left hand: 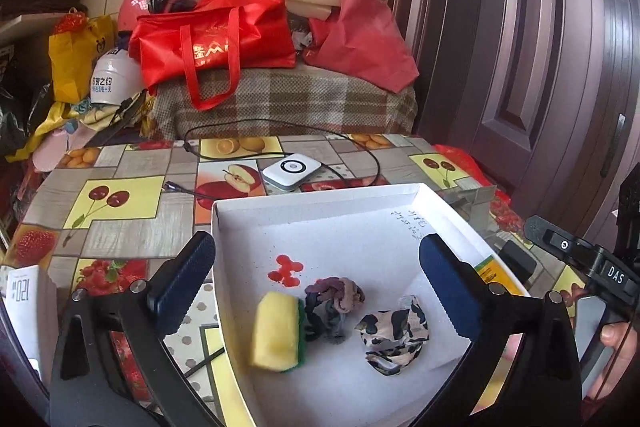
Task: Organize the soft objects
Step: 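Drop the rope knot into the box with the left tool while the right tool places the tissue pack, then grasp the white foam roll with the left tool while the right tool grasps the pink fluffy ball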
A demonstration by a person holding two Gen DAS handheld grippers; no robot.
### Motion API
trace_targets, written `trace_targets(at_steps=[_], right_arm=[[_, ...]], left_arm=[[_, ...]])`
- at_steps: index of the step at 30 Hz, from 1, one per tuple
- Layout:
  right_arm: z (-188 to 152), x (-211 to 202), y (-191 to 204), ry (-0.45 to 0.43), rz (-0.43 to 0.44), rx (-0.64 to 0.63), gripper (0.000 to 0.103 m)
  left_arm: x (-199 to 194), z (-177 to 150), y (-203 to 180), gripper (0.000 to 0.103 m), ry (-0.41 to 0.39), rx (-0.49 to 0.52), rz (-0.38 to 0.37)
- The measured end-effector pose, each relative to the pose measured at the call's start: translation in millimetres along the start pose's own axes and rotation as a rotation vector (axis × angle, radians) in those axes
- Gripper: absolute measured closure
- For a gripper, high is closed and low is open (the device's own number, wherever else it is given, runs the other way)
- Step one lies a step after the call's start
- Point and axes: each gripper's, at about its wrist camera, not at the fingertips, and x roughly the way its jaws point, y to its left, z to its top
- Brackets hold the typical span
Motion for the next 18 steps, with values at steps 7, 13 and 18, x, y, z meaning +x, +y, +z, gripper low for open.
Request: trace_targets(at_steps=[7, 13, 18], right_arm=[[-4, -40, -23, 0.015, -0.027, -0.003, 0.0], [-42, -55, -37, 0.18, -0.108, -0.141, 0.0], [-52, -39, -42, 0.255, -0.097, -0.114, 0.005]], left_arm=[[-40, -9, -10, 0.0, 0.001, 0.147, -0.096], [-50, -55, -21, 0.0, 0.117, 0.258, -0.223], [-36, -82, -39, 0.011, 0.204, 0.371, -0.206]])
